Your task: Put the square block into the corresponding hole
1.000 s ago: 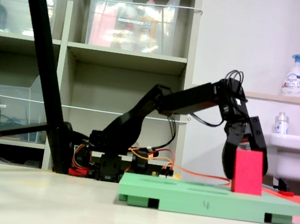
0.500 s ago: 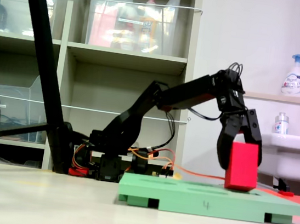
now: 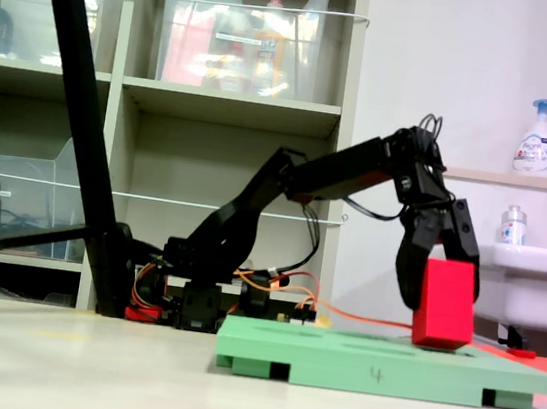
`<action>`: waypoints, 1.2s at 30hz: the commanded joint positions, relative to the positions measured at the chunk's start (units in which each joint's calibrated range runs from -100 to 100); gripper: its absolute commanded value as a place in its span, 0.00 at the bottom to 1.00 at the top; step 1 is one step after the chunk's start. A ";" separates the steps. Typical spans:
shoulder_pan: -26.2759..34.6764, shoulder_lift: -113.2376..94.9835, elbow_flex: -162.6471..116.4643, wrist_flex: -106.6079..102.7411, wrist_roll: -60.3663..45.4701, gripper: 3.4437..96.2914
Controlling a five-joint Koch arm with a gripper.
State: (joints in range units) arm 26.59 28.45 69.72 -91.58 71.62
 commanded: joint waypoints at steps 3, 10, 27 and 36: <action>-0.83 -0.38 2.46 6.41 -0.63 0.35; -0.73 3.25 2.36 7.08 0.68 0.35; 0.63 9.39 2.46 8.91 4.10 0.35; -0.05 15.96 2.46 13.54 4.05 0.82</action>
State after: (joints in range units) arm 26.64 44.87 70.99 -79.34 75.34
